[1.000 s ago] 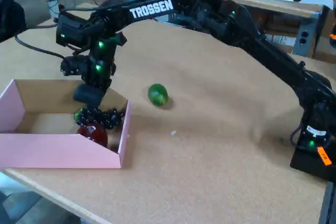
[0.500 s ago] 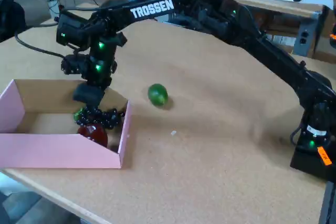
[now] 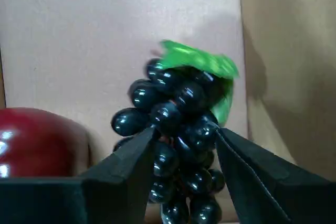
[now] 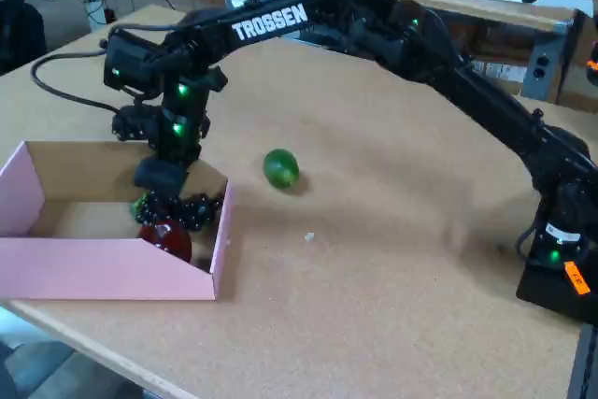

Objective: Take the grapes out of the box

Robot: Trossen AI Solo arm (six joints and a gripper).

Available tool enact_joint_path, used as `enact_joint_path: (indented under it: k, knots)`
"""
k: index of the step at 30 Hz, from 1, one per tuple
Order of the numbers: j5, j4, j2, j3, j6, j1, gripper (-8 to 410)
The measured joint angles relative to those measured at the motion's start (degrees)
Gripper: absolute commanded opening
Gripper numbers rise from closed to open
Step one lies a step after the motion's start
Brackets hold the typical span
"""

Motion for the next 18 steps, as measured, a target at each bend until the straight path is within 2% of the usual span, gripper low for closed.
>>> enact_joint_path:
  k: [18]
  knots:
    - [-0.6,2.5,-0.1,-2.0,1.1,-0.2,161]
